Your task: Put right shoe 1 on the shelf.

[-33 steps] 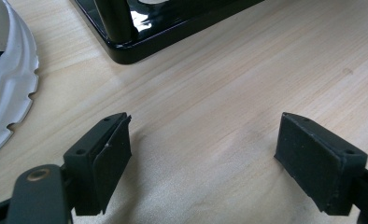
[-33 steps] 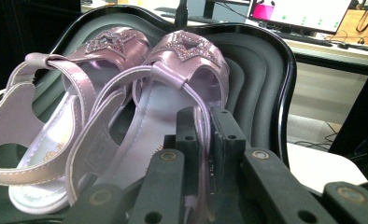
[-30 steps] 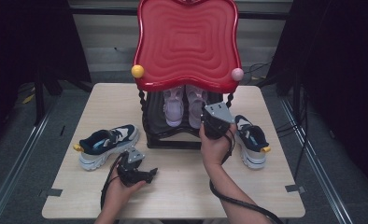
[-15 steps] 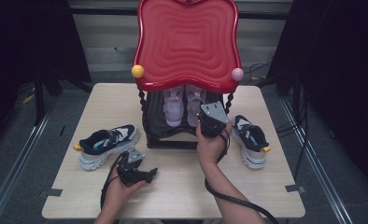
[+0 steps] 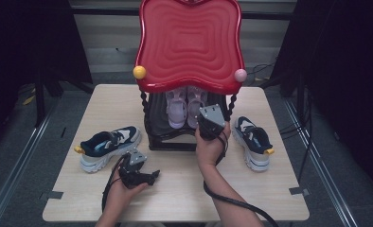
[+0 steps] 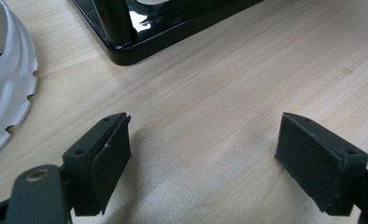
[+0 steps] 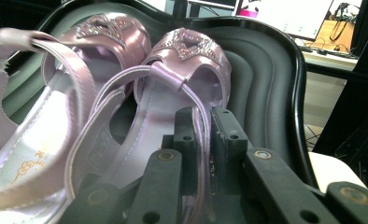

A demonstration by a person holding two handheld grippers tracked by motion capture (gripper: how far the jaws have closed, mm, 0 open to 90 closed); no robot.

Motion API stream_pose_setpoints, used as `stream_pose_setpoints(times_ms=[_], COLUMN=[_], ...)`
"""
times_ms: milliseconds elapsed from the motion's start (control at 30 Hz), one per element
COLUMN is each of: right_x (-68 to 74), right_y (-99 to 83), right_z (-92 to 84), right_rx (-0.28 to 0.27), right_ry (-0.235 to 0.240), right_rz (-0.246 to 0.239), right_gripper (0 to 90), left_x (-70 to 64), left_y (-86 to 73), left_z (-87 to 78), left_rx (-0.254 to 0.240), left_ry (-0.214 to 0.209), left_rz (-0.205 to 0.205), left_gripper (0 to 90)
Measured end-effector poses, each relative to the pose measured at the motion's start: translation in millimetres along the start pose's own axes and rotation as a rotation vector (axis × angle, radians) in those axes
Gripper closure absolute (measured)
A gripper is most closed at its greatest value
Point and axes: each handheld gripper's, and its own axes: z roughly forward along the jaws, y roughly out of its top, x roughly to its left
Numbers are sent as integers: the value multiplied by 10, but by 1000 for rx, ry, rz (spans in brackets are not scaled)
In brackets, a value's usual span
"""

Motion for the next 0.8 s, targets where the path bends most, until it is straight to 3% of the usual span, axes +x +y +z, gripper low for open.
stream_pose_setpoints(times_ms=[133, 433, 800], right_x=[45, 5, -21], right_y=[-22, 0, 9], right_z=[-9, 19, 52], right_rx=[-10, 3, 11], right_ry=[1, 25, 41], right_rz=[-9, 14, -7], right_gripper=[790, 787, 759], left_x=[1, 2, 3], left_y=[1, 4, 5], left_z=[0, 3, 5], left_rx=[1, 1, 1], left_ry=[1, -3, -3], left_rz=[0, 1, 1], left_gripper=[171, 171, 170])
